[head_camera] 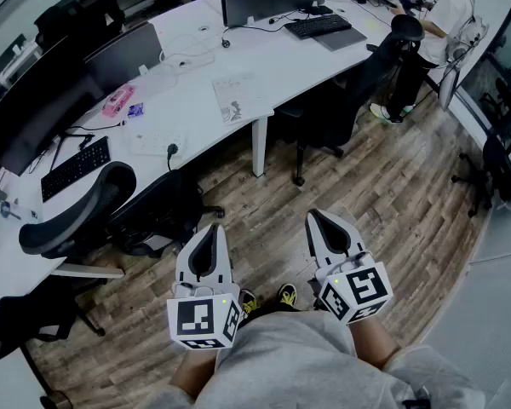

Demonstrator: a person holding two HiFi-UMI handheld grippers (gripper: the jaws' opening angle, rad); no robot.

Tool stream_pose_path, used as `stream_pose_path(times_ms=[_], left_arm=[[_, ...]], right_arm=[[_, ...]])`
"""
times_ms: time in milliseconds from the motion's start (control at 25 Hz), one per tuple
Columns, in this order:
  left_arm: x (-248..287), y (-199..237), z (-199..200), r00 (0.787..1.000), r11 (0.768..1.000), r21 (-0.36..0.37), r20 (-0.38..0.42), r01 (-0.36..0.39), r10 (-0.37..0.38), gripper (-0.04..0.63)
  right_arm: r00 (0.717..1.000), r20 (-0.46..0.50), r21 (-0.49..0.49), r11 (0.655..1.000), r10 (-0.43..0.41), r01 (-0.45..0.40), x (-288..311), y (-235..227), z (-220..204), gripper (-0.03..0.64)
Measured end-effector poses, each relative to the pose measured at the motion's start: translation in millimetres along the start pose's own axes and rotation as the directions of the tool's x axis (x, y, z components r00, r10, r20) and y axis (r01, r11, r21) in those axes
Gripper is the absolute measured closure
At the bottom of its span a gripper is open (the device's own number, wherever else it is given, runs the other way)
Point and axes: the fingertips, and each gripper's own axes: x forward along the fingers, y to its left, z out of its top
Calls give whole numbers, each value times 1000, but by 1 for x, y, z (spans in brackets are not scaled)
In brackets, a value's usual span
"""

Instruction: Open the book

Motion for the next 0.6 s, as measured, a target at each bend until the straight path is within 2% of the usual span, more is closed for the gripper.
stream_pose_path(times_ms=[360,600], left_arm=[[-5,13,-2,1000,1000,-12,-4,-8,8,586],[-8,24,-2,1000,1000,-15,3,-21,21,586]], right_arm=[[1000,-18,-2,1000,5,-5,5,7,-3,589],[1000,13,-1,1000,-6,6,2,4,3,591]])
